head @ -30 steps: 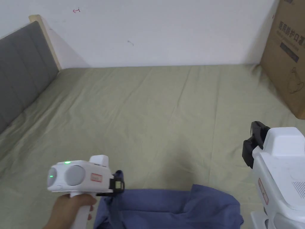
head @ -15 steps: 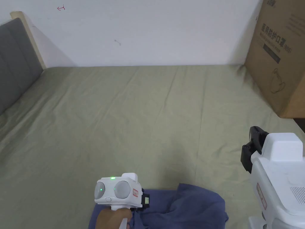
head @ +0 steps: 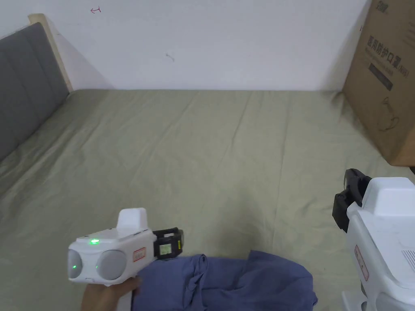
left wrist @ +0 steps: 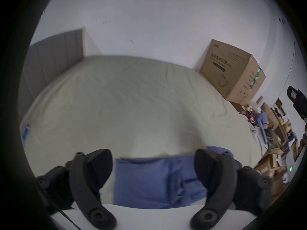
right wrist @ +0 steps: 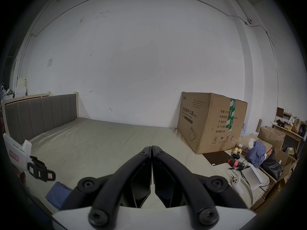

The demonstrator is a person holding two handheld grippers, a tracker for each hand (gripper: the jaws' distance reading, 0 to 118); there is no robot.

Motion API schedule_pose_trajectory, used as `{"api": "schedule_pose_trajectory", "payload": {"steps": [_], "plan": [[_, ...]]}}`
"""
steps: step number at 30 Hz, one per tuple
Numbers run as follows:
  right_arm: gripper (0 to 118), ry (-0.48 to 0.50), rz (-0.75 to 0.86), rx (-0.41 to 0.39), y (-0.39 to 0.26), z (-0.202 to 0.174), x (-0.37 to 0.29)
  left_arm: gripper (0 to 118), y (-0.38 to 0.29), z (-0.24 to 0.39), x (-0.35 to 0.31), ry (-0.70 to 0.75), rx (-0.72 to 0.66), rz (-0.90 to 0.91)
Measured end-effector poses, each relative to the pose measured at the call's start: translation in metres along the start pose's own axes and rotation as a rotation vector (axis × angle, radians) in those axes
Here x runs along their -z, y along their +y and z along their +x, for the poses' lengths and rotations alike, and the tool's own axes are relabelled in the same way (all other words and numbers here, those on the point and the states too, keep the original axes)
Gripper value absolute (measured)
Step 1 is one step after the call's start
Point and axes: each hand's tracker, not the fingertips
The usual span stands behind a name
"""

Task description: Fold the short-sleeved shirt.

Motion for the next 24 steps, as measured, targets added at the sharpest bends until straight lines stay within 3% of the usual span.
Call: {"api": "schedule_pose_trajectory", "payload": {"steps": [3, 6, 8, 13, 24], "plan": [[0, 0.003, 0.002, -0.002, 0.001, -0.003, 0.001, 67, -0.01, -0.017, -0.001, 0.043, 0.007, 0.051], [0, 0.007, 0.0, -0.001, 0.001, -0.005, 0.001, 14, -0.026, -0.026, 0.004, 0.064, 0.026, 0.098], [0, 0.009, -0.002, -0.003, 0.001, -0.006, 0.001, 2, -0.035, -0.026, 0.01, 0.106, 0.054, 0.095], [0, 0.012, -0.012, -0.002, -0.001, -0.007, 0.001, 0, -0.06, -0.02, 0.03, 0.017, 0.032, 0.005], [0, -0.013, -0.038, 0.003, -0.011, 0.005, 0.002, 0, -0.117, 0.058, 0.08, -0.127, 0.12, -0.214]]}}
